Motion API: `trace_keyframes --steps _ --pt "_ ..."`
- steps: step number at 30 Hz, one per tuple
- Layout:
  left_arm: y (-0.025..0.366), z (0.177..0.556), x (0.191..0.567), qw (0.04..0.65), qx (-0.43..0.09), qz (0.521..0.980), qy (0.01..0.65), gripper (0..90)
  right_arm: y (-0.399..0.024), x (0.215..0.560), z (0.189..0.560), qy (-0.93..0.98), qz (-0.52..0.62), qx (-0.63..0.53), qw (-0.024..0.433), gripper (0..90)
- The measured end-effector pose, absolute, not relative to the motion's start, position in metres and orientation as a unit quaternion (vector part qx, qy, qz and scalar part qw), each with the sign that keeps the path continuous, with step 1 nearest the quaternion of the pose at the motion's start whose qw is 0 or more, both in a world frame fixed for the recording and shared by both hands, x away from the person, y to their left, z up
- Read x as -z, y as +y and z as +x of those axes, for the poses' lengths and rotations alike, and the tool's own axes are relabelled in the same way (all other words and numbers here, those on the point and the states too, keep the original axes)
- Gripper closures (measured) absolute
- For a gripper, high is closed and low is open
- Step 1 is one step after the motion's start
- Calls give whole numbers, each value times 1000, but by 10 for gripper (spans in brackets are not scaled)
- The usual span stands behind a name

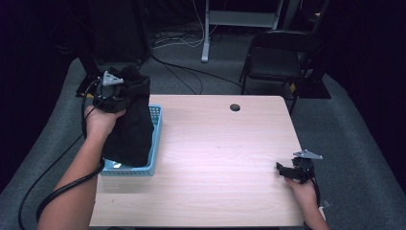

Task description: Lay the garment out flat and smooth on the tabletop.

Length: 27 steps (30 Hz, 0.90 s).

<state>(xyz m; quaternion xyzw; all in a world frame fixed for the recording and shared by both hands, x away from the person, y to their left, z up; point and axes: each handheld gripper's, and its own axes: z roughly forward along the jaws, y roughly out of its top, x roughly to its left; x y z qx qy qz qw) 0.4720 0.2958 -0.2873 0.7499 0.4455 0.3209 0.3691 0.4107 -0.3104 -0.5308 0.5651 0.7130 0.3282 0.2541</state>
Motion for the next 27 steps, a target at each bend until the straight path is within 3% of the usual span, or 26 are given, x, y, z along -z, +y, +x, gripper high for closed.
trace_keyframes --steps 11,27 --pt "279 470 264 370 -323 758 429 784 -310 531 411 713 565 -328 254 145" --pt "238 479 260 381 -307 773 404 784 -310 531 411 713 565 -329 254 145"
